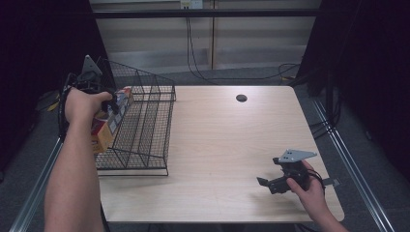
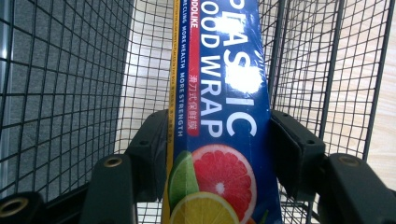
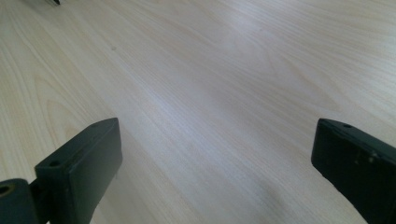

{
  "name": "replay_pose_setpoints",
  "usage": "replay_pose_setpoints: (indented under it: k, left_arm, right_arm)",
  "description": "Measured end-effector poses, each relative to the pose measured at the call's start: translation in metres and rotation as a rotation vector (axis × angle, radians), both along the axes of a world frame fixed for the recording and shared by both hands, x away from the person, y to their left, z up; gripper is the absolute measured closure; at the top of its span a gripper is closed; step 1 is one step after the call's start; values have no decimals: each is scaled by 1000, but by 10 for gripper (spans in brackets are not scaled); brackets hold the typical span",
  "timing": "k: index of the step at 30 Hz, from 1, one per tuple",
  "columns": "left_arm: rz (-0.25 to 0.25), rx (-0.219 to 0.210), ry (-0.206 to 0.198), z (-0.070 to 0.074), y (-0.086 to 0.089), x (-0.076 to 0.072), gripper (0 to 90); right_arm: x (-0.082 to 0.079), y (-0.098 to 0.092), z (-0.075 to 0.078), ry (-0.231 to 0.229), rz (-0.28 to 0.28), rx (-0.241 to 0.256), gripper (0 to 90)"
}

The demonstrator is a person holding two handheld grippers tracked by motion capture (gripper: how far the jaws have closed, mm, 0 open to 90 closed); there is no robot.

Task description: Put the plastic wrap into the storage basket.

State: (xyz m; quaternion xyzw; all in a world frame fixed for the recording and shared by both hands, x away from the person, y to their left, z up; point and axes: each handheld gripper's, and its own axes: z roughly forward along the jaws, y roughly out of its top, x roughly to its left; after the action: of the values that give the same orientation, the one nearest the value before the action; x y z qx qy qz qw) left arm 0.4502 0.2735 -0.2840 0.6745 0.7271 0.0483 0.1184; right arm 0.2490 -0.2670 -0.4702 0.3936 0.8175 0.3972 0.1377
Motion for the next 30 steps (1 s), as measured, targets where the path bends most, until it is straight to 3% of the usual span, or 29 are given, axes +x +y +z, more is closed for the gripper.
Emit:
replay_pose_setpoints:
  k: [4, 6, 12, 13, 14, 15, 16, 19, 24, 30]
  left_arm:
    - [6, 5, -4, -5, 1, 1, 424]
    - [10, 0, 13, -8, 0, 2, 418]
    - [19, 30, 28, -11, 0, 6, 405]
    - [28, 17, -13, -7, 2, 5, 400]
    - [27, 10, -28, -3, 3, 4, 400]
    - [27, 10, -28, -3, 3, 4, 398]
    - [30, -22, -14, 2, 3, 3, 396]
    - [22, -19, -44, 10, 2, 2, 383]
    - [23, -48, -42, 15, -3, 1, 341]
    - [-15, -92, -56, 21, -19, -1, 316]
  right_arm:
    - [0, 0, 0, -1, 2, 2, 19]
    - [-1, 1, 0, -5, 5, 0, 19]
    - [-1, 1, 0, -7, 7, -5, 19]
    - [-1, 1, 0, -2, 6, 0, 19]
    - [-1, 0, 0, -3, 4, -1, 19]
    - [-1, 0, 0, -3, 6, -1, 19]
    - [-1, 0, -1, -3, 4, -2, 19]
    - [0, -1, -1, 0, 7, -2, 19]
    - [0, 0, 0, -1, 6, 1, 19]
    - [-1, -1, 1, -9, 0, -8, 19]
